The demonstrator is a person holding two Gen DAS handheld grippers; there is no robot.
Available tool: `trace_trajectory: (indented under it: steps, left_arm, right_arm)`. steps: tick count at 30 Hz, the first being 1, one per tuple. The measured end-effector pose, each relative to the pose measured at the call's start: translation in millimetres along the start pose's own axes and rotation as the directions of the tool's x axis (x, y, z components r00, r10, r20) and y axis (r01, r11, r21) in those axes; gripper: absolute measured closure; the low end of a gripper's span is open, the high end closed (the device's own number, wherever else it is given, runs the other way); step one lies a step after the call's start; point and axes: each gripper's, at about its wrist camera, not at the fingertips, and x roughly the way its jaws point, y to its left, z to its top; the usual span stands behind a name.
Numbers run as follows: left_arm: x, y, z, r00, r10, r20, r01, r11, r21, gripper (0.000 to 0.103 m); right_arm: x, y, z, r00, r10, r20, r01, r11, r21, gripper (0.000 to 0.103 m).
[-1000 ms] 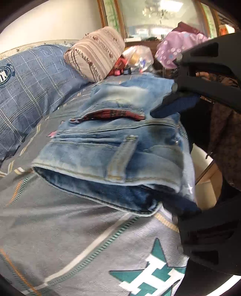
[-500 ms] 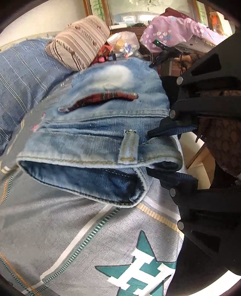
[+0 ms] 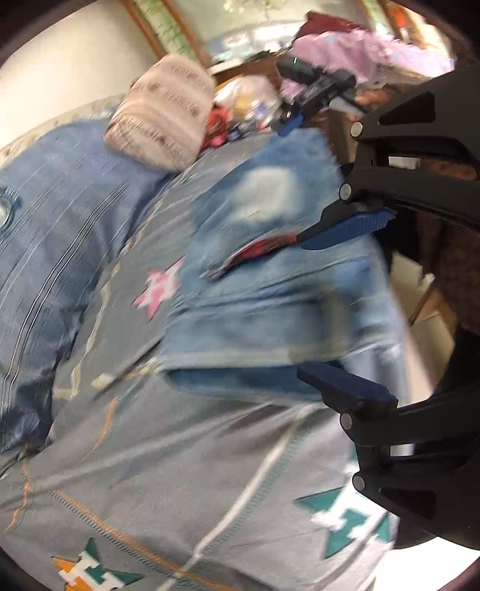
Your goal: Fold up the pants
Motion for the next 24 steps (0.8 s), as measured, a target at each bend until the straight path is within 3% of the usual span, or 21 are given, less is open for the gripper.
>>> trace_trajectory:
  steps: [3, 5, 8, 9, 10, 11, 12, 13, 15, 17, 19, 21, 22, 23, 24]
  left_arm:
    - [15.5, 11.5, 26.3, 1.000, 0.007, 0.022, -0.005, 0.999, -0.052, 0.040]
    - [33.2, 25.6, 43.0, 1.000, -0.011, -0.010, 0.010, 0.992, -0.125, 0.040]
    - [58.8, 34.0, 48.4, 0.996, -0.057, -0.069, 0.044, 0.984, -0.174, 0.042]
    - [62.4, 31.4, 45.9, 0.995, -0.063, -0.078, 0.049, 0.984, -0.172, 0.050]
    - [65.9, 28.5, 42.9, 0.993, -0.077, -0.088, 0.063, 0.986, -0.158, 0.065]
    - [68.5, 22.1, 37.2, 0.991, -0.090, -0.100, 0.077, 0.989, -0.128, 0.070]
    - [68.0, 15.7, 30.2, 0.991, -0.089, -0.104, 0.078, 0.992, -0.104, 0.074]
    - [66.9, 12.3, 27.5, 0.990, -0.095, -0.100, 0.086, 0.992, -0.094, 0.075]
    - [57.9, 4.2, 19.7, 0.993, -0.098, -0.071, 0.095, 0.994, -0.053, 0.075]
    - [58.1, 0.6, 18.0, 0.998, -0.037, -0.051, 0.036, 0.999, -0.019, 0.075]
    - [71.6, 5.3, 18.6, 0.996, 0.006, -0.087, -0.009, 1.000, -0.029, 0.074]
    - [80.6, 18.8, 16.7, 0.993, -0.015, -0.120, 0.004, 0.996, -0.090, 0.074]
    - [79.2, 21.5, 16.3, 0.992, -0.030, -0.120, 0.017, 0.994, -0.107, 0.074]
    - [72.9, 25.0, 15.6, 0.992, -0.045, -0.116, 0.030, 0.991, -0.128, 0.074]
    - [65.0, 25.9, 14.6, 0.994, -0.042, -0.104, 0.029, 0.992, -0.125, 0.074]
  right_arm:
    - [29.2, 57.5, 18.1, 0.998, 0.064, -0.012, -0.065, 0.988, -0.137, 0.039]
    - [59.6, 90.3, 35.6, 0.994, 0.100, -0.041, -0.107, 0.973, -0.207, 0.030]
    - [103.0, 127.7, 45.3, 0.995, 0.062, -0.083, -0.084, 0.951, -0.299, 0.030]
    - [119.3, 134.7, 47.0, 0.993, 0.043, -0.112, -0.077, 0.944, -0.322, 0.030]
    - [137.4, 141.4, 43.2, 0.988, 0.021, -0.152, -0.072, 0.937, -0.342, 0.030]
    - [148.8, 141.7, 38.9, 0.979, 0.012, -0.201, -0.087, 0.927, -0.365, 0.051]
    - [158.5, 144.4, 32.3, 0.971, -0.008, -0.239, -0.092, 0.910, -0.404, 0.081]
    - [162.7, 148.6, 24.9, 0.966, -0.036, -0.257, -0.089, 0.883, -0.460, 0.101]
    - [144.4, 156.4, 21.6, 0.987, -0.040, -0.154, -0.049, 0.844, -0.535, 0.101]
    - [119.6, 157.1, 34.3, 0.999, 0.013, -0.044, -0.034, 0.863, -0.503, 0.101]
    - [127.2, 148.8, 41.0, 0.999, 0.012, -0.052, -0.034, 0.887, -0.461, 0.101]
    - [160.4, 141.8, 34.4, 0.990, -0.072, -0.121, 0.007, 0.883, -0.469, 0.100]
    - [177.0, 133.8, 29.2, 0.980, -0.111, -0.164, 0.024, 0.888, -0.459, 0.097]
    - [182.4, 131.8, 29.4, 0.979, -0.121, -0.164, 0.036, 0.897, -0.441, 0.087]
    - [178.5, 127.0, 32.4, 0.981, -0.111, -0.159, 0.037, 0.911, -0.411, 0.084]
